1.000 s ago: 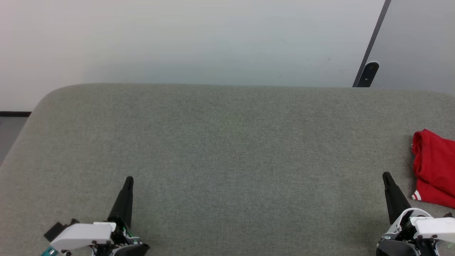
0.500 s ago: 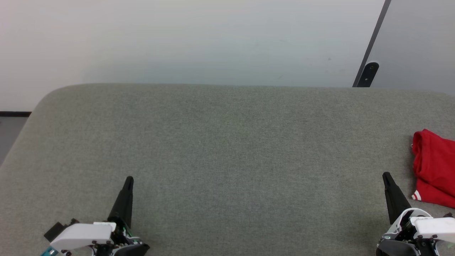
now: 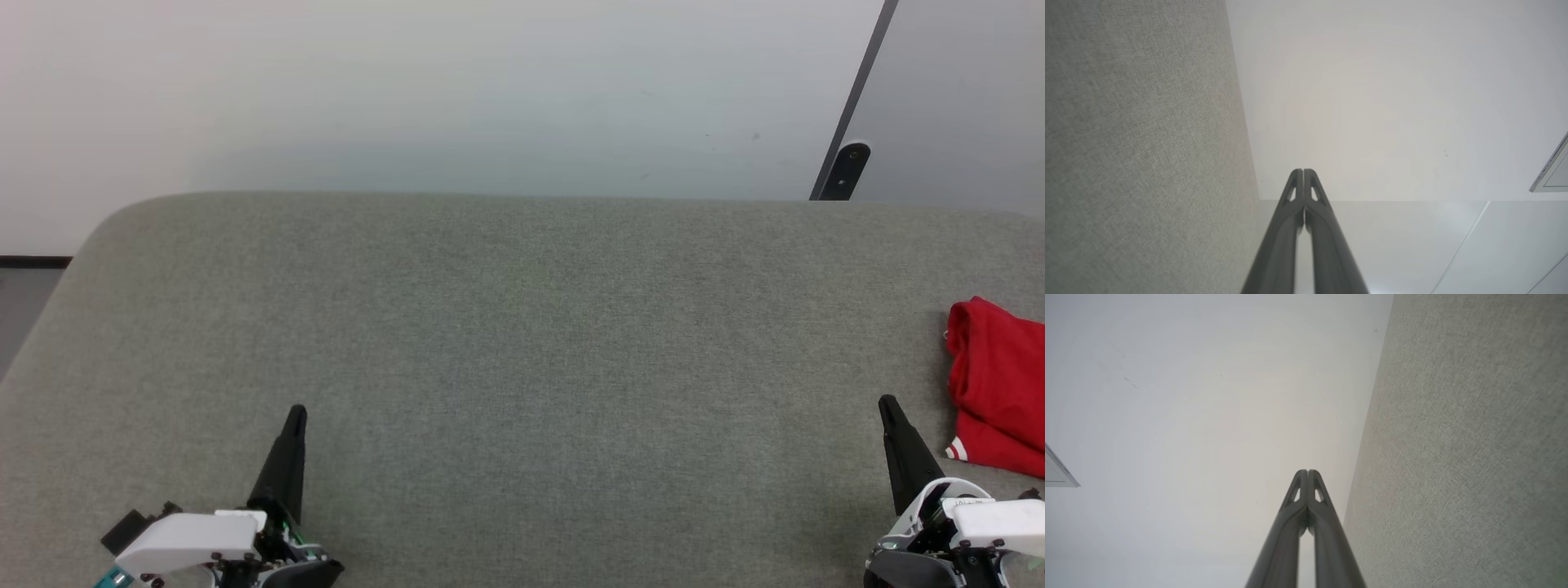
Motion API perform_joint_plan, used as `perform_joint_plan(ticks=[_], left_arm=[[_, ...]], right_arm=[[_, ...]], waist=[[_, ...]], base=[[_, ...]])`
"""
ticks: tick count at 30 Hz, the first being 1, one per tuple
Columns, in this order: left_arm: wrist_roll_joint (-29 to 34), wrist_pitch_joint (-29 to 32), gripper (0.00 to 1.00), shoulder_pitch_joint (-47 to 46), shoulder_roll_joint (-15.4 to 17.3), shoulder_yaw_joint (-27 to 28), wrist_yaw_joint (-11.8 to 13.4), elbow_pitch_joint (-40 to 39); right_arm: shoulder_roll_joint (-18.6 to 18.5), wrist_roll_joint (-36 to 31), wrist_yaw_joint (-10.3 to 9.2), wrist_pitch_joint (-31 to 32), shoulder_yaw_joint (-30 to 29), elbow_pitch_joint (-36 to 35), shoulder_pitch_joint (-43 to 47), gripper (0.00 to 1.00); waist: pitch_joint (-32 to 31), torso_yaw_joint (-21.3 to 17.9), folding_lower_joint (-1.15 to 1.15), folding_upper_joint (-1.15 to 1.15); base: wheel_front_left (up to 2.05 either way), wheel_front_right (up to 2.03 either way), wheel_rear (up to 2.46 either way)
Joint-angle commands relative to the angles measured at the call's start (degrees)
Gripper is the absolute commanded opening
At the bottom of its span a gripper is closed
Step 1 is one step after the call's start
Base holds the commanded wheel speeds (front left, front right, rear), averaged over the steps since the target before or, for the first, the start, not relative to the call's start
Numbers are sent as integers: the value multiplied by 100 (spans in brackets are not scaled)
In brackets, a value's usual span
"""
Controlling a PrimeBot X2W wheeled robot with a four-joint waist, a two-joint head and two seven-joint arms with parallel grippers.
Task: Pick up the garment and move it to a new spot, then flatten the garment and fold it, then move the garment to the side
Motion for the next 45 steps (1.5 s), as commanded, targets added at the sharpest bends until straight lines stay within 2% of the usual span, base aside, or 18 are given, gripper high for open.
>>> perform_joint_plan(ticks=[1,45], left_arm=[[-18,14,0,-56,-4,15,-21,-6],[-19,13,0,-55,-4,14,-21,-7]], right_arm=[[-5,21,-4,14,0,-14,-20,0],[-5,22,-4,13,1,-14,-20,0]], waist=[[0,0,0,0],[0,0,0,0]], base=[[0,0,0],[0,0,0]])
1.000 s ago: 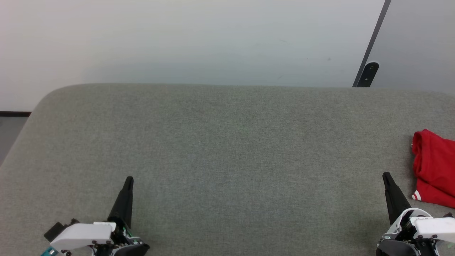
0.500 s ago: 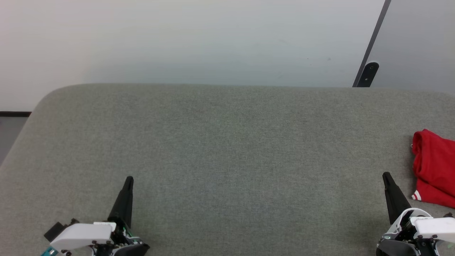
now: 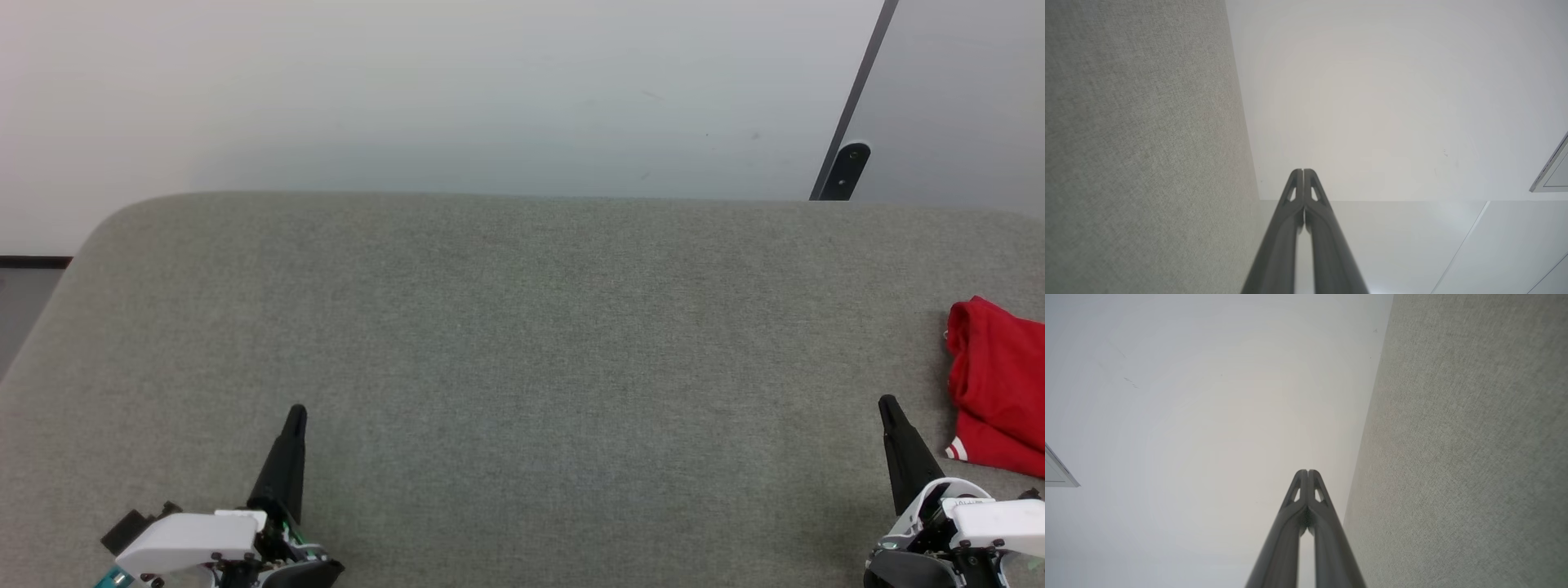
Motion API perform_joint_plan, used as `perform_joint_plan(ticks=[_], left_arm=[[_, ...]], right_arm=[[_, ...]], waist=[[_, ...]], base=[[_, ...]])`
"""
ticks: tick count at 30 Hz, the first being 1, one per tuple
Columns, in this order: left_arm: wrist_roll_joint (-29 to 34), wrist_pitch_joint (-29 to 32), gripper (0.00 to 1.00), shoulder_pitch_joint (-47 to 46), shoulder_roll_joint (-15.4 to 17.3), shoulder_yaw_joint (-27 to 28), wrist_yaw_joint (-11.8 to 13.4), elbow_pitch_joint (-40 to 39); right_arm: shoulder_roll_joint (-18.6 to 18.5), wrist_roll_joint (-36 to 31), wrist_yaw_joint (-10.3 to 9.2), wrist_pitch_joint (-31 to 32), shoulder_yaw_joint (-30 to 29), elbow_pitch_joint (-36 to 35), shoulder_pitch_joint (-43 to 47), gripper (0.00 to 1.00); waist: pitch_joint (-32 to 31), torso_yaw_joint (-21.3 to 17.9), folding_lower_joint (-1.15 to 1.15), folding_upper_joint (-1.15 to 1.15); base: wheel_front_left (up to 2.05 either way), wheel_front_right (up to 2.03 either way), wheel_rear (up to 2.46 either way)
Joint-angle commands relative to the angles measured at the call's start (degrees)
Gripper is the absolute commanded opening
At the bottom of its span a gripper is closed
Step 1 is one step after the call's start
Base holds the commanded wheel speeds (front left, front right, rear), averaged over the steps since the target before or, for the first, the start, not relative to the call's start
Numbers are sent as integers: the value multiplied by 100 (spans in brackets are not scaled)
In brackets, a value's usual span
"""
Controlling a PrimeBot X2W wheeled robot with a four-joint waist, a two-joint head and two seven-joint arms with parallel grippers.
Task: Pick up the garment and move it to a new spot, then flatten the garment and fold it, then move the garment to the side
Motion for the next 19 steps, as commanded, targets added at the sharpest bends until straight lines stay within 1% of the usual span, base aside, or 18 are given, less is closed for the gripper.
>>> perform_joint_plan(ticks=[1,19], left_arm=[[-19,13,0,-54,-4,14,-21,-7],[-20,12,0,-54,-4,13,-21,-7]], right_arm=[[-5,22,-4,13,0,-14,-20,0],[-5,22,-4,13,0,-14,-20,0]], waist=[[0,0,0,0],[0,0,0,0]], base=[[0,0,0],[0,0,0]])
